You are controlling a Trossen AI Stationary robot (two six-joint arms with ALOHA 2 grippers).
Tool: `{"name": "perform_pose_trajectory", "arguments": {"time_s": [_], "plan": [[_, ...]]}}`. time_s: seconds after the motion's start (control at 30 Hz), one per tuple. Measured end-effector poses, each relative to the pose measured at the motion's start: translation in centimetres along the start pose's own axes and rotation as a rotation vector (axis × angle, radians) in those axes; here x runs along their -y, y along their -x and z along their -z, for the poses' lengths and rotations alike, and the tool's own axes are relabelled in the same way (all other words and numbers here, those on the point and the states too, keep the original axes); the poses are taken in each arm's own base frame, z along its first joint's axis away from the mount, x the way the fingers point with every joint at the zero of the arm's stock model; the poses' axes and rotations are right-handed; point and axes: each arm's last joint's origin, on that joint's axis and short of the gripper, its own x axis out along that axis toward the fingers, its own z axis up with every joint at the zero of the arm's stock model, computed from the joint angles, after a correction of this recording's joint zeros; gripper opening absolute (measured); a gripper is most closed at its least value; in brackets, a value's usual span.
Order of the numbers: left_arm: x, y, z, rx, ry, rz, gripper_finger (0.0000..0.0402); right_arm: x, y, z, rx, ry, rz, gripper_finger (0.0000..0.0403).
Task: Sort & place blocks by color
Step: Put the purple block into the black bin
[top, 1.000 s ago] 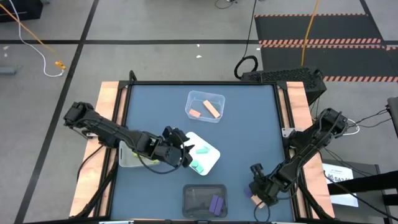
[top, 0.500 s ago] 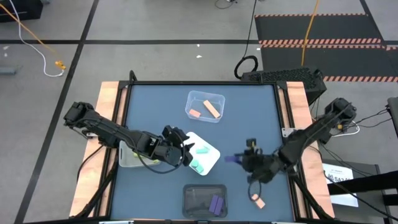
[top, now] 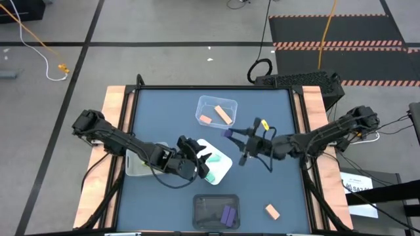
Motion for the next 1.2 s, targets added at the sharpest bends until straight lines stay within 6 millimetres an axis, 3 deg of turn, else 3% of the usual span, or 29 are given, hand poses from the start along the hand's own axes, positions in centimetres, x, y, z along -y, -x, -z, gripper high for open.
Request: {"name": "perform_pose_trajectory", "arguments": {"time_s": [0.23, 0.63, 1.03, 1.2], "plan": [[0.7, -1.2, 0.0, 0.047, -0.034, 0.032, 0.0177, 0.2, -0.3, 0.0, 0.017, 0.048, -0.02, 0.0086], [-0.7, -2.9, -1.4, 0.017, -0.053, 0.057, 0.0178, -0.3, -0.2, 1.4, -0.106, 0.09, -0.069, 0.0088], [-0.9, -3.8, -3.0, 0.055, -0.087, 0.165, 0.0177, -0.1, 0.0, 2.5, -0.242, 0.195, 0.06, 0.0088], [-1.4, -4.1, -3.2, 0.028, 0.04, 0.162, 0.0177, -0.1, 0.0, 2.5, -0.243, 0.175, 0.06, 0.0089]]}}
